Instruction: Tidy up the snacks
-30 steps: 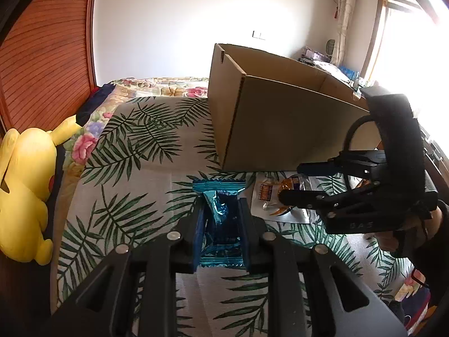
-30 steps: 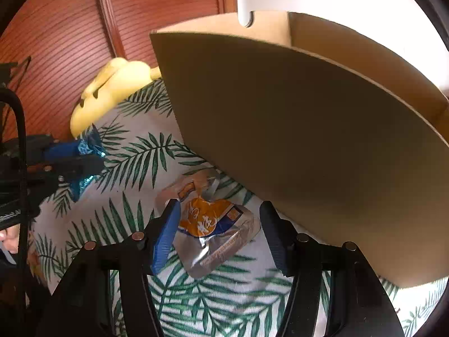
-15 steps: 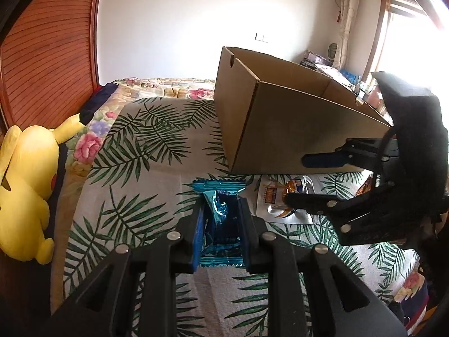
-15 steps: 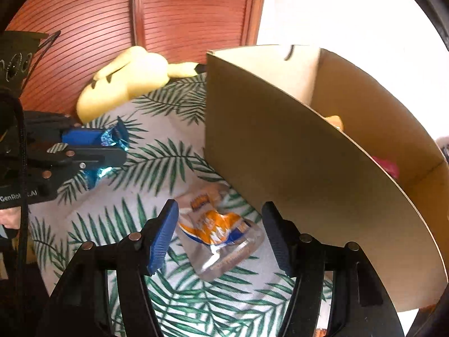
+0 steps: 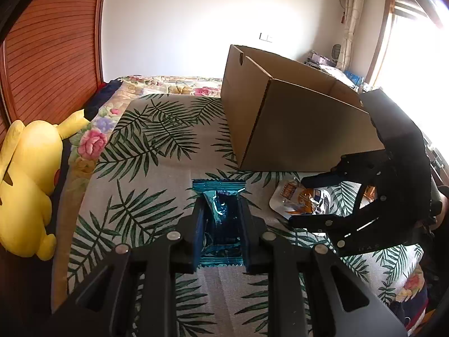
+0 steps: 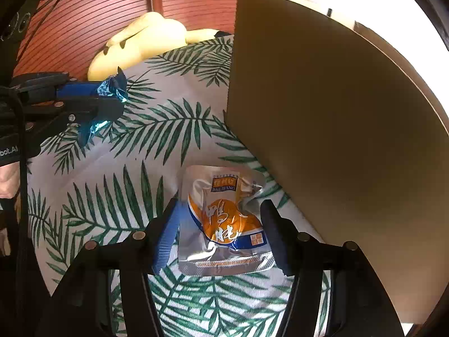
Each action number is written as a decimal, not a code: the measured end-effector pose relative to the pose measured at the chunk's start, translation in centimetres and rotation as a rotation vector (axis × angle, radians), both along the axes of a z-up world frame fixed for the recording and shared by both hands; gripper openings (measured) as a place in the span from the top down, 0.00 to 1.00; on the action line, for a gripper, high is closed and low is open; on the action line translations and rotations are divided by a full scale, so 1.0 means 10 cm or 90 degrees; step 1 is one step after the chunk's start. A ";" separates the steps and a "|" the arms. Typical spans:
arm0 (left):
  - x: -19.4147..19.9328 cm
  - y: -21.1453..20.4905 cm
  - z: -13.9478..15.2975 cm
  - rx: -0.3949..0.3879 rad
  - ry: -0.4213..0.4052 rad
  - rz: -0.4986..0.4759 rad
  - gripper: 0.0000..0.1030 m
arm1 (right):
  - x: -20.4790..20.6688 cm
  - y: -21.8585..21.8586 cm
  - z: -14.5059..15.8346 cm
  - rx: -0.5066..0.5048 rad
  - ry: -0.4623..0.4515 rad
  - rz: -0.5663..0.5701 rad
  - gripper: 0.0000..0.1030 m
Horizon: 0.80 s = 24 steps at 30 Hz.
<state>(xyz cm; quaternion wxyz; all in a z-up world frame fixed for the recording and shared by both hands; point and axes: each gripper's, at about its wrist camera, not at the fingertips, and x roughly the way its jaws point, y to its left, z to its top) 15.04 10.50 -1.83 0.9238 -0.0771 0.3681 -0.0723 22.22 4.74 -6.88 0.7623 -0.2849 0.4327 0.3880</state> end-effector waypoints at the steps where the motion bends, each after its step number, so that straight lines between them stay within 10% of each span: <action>1: 0.00 0.00 0.00 -0.001 0.000 0.000 0.81 | -0.01 -0.01 0.00 0.002 0.002 -0.003 0.43; 12: -0.02 -0.06 0.02 0.001 -0.002 -0.005 0.81 | -0.11 -0.08 0.04 -0.009 0.008 -0.015 0.62; 24: -0.06 0.04 0.03 0.001 -0.003 0.010 0.81 | 0.07 0.16 0.02 -0.082 0.096 0.037 0.43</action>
